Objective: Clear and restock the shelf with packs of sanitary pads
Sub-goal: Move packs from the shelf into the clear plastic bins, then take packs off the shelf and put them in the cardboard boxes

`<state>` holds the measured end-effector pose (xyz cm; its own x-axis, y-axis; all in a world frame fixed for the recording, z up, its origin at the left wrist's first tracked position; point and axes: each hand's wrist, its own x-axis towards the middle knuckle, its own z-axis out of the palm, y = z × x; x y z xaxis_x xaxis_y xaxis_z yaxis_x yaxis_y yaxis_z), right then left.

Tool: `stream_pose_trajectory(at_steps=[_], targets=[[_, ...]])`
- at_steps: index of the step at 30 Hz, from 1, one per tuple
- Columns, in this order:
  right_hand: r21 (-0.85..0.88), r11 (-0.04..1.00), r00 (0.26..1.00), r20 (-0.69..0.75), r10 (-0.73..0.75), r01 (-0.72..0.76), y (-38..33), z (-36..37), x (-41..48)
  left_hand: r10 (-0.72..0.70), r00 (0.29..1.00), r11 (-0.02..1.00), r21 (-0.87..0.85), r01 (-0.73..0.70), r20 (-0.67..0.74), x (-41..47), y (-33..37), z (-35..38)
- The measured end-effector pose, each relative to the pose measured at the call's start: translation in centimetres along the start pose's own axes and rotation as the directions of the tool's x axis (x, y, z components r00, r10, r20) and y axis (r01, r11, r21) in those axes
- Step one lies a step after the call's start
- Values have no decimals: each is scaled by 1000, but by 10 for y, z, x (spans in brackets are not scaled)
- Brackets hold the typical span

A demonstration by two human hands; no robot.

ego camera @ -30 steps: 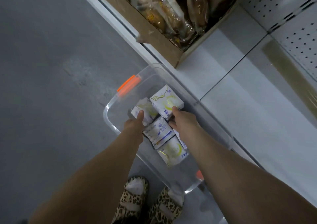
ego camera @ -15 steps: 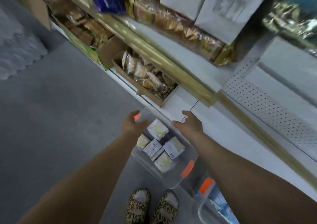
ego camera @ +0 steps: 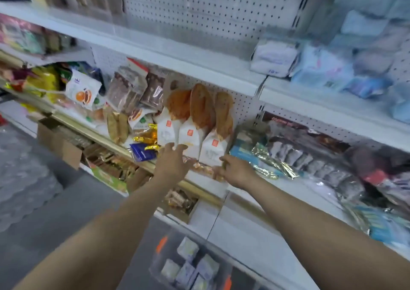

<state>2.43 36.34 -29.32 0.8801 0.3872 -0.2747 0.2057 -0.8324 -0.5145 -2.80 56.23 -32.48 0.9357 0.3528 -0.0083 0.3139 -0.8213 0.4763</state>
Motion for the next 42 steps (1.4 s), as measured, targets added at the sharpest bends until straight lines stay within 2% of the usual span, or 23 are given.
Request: stream_pose_trajectory(at_steps=[4,9,11,15,22,27,32,38,42], targets=[[-55,996,979,-185,-81,72,-43,-95,-41,137,978,990,0,-139,-156,14,64,-84],[-74,992,909,-398,-123,101,-68,-183,-97,285,893,945,-52,-322,-348,12,141,-156],[-85,992,880,-459,-121,92,-68,-208,-112,310,877,929,-82,-362,-367,8,169,-170],[-62,998,845,-533,-37,5,-56,-244,-134,354,889,893,-178,-414,-291,8,215,-178],[27,998,812,-581,57,-51,-12,-285,-164,395,892,817,-361,-450,-219,3,284,-159],[61,993,762,-637,118,-103,31,-317,-172,395,899,833,-338,-437,-190,9,320,-138],[98,983,747,-639,181,-154,81,-345,-171,379,911,850,-328,-412,-160,13,355,-117],[71,973,776,-591,220,-221,123,-370,-153,316,934,893,-279,-353,-169,33,388,-96],[30,970,834,-504,222,-240,145,-379,-136,174,933,949,-199,-244,-314,41,390,-87]])
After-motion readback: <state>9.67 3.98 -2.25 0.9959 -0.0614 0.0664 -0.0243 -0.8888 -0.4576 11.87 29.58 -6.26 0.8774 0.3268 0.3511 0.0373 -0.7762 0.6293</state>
